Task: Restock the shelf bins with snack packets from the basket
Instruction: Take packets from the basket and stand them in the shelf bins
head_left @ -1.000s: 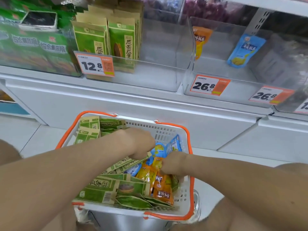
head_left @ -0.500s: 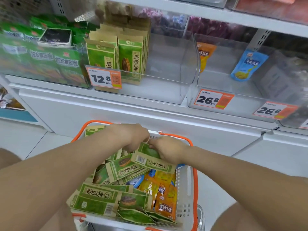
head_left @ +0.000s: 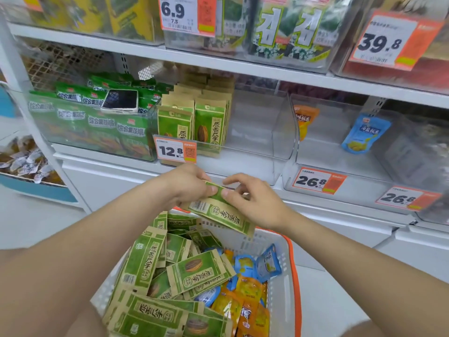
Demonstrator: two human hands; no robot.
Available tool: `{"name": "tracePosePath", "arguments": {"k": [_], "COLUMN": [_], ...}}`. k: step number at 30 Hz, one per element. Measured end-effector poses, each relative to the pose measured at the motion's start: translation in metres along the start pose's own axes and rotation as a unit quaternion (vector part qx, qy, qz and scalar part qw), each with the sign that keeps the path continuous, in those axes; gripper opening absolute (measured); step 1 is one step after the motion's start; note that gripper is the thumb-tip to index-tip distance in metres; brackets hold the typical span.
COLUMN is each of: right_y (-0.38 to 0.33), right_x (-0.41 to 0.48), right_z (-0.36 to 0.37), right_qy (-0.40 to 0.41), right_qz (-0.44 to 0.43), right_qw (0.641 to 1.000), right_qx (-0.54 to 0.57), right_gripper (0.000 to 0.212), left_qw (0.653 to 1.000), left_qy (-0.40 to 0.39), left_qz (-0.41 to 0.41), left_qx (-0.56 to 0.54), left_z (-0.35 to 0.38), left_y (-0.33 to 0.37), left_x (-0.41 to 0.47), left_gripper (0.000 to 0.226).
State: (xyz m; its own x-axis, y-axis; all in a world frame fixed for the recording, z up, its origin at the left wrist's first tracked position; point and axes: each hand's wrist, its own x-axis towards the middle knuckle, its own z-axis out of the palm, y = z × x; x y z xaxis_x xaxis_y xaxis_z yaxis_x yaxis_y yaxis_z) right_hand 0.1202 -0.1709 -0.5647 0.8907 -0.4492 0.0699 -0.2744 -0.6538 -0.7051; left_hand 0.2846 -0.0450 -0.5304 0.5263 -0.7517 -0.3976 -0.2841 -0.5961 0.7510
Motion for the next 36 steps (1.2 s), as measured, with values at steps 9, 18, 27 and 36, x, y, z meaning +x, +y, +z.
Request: {"name": "tracePosePath", "arguments": {"k": [9,18,27,36], "right_y": [-0.025,-0.045,-0.057,-0.068], "right_x": [0.009,0.022,0.035,0.04], "right_z": [-0.029,-0.063,-0.063,-0.045], "right_qy": [-0.044,0.033,0.11,0.176], "right_qz": [-0.132,0.02,0.017,-0.061], "right_qw": [0.975,0.983,0.966,0.965], "right_qx": [-0.174,0.178,0.235,-0.183], "right_gripper": [0.049,0.021,0.031,0.034], "left_qw": [0.993,0.934,0.907,0.916], "left_qy": [0.122,0.316,0.379,0.27], "left_qz": [0.0,0.156,0.182,0.289], "left_qx": [-0.006,0.062,0.013,-0.062], "left_z": [-0.013,-0.008,-0.008,0.014], "left_y": [0.006,0.023,0.021,0.029], "left_x": [0.003,-0.006,0.004,0.002], "left_gripper": [0.021,0.074,0.073,0.055]}}
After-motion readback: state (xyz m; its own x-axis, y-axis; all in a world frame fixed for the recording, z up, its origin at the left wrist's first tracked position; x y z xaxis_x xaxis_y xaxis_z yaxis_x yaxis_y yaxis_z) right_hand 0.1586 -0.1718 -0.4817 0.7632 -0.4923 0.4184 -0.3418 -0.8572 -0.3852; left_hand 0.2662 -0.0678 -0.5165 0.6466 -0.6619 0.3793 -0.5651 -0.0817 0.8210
